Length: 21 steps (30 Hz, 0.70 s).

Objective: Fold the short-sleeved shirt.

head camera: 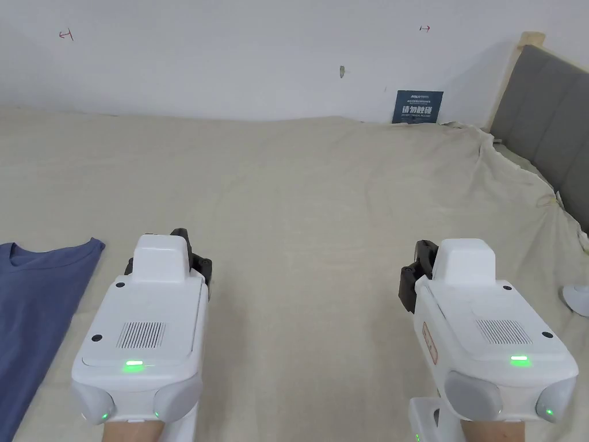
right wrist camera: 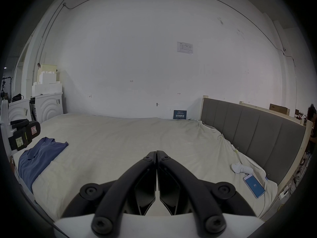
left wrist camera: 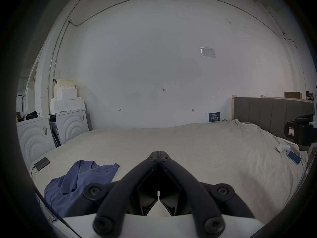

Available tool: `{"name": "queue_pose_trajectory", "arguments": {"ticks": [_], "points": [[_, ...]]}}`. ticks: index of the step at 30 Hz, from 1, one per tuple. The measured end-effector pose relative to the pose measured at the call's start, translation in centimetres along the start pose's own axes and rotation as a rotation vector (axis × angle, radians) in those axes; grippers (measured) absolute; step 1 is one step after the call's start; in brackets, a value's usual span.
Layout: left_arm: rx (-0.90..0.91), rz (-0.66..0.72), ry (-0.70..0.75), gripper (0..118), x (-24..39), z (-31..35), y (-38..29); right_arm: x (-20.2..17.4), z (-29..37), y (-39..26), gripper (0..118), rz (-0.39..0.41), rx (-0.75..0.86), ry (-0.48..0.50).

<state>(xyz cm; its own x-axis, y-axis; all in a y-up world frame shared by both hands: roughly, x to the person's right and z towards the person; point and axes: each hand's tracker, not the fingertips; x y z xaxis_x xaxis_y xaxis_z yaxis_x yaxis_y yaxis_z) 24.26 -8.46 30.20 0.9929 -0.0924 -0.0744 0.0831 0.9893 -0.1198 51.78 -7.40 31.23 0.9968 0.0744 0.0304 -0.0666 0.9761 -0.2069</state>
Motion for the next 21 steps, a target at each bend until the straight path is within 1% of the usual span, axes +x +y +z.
{"name": "queue_pose_trajectory", "arguments": {"ticks": [21], "points": [[0.0,0.005,-0.011,0,0.23,-0.08,-0.03,0.45,0.17,0.15,0,0.003,0.002,-0.006]]}}
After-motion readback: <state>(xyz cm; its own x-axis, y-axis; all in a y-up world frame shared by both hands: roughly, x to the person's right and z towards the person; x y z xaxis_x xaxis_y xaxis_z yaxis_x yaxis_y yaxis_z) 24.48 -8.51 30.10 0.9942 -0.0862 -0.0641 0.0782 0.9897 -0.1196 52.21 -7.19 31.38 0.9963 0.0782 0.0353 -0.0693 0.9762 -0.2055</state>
